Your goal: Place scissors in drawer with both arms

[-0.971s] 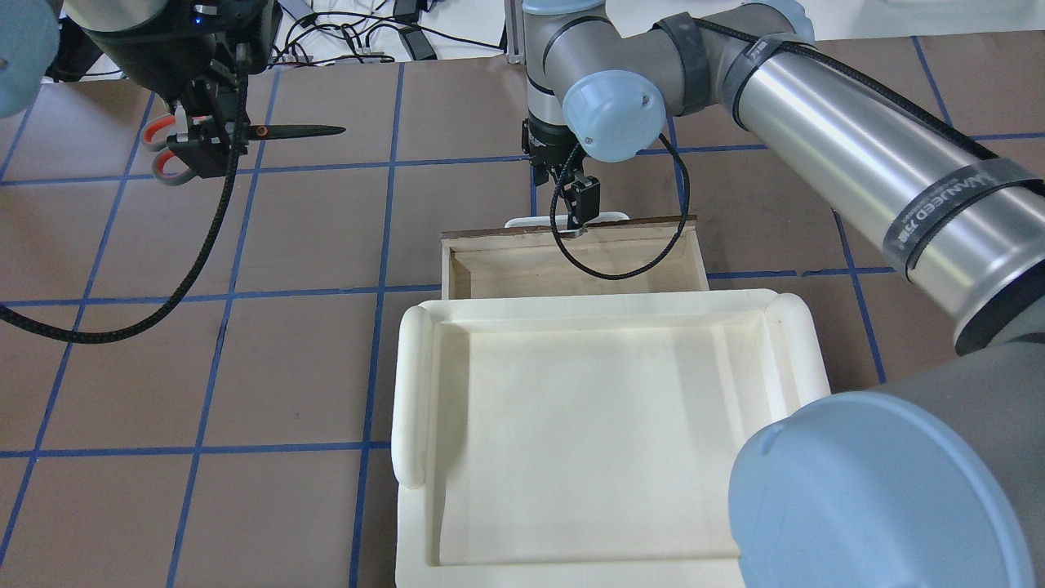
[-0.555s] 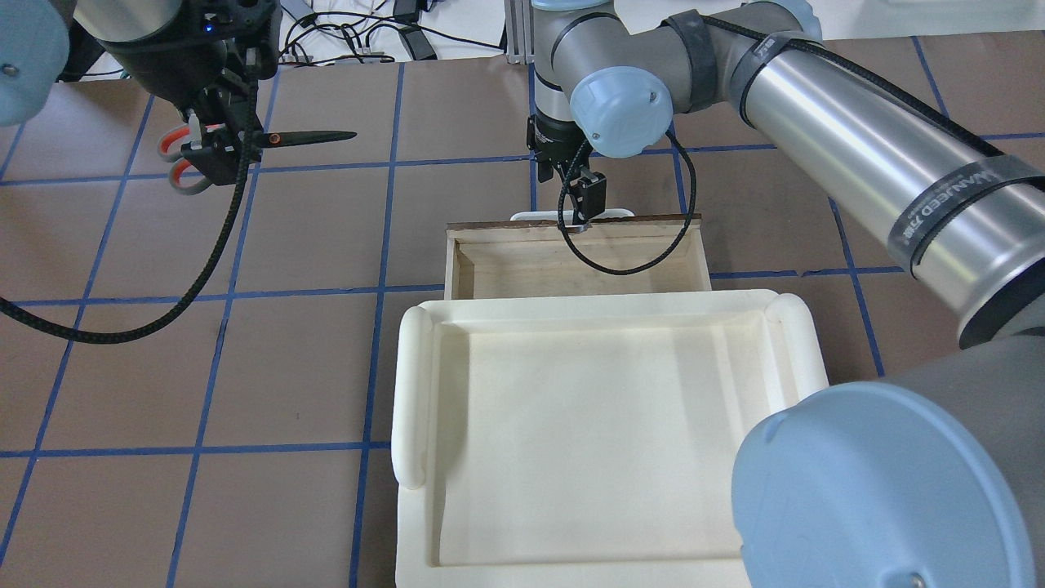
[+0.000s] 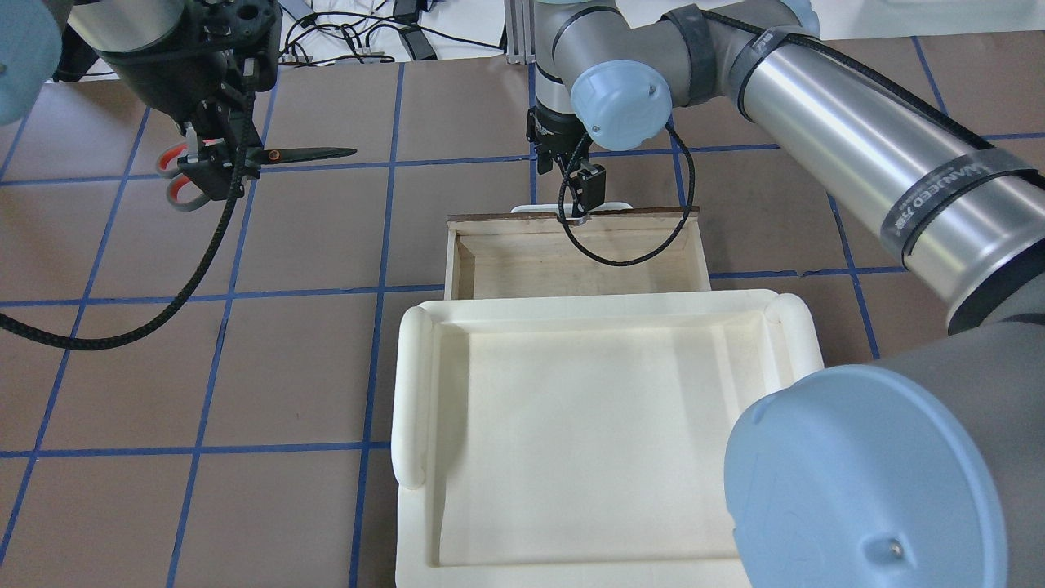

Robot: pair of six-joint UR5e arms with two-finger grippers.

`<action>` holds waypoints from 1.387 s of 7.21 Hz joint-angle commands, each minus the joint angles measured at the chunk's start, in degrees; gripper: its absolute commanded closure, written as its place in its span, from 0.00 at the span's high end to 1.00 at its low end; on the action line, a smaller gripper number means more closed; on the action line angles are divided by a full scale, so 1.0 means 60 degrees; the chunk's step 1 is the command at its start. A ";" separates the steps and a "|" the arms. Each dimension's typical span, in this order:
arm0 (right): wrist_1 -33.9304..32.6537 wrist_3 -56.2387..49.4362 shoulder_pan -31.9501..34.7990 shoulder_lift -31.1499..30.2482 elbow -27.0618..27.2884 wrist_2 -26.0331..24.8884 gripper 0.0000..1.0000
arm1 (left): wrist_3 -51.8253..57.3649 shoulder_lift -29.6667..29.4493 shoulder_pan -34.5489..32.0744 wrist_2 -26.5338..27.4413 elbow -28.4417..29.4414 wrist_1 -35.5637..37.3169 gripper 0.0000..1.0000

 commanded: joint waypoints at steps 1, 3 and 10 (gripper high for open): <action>-0.0001 -0.0036 -0.0025 0.0017 -0.0028 -0.0011 1.00 | 0.0047 -0.0030 0.0012 -0.0024 0.0002 -0.0342 0.18; -0.0001 -0.0138 -0.0083 0.0032 -0.0057 0.0004 1.00 | 0.0047 -0.0030 0.0012 -0.0024 0.0002 -0.0344 0.18; 0.0159 -0.0153 -0.0098 -0.0287 -0.0204 -0.0156 1.00 | 0.0033 -0.0132 -0.0017 -0.0082 0.0002 -0.0329 0.18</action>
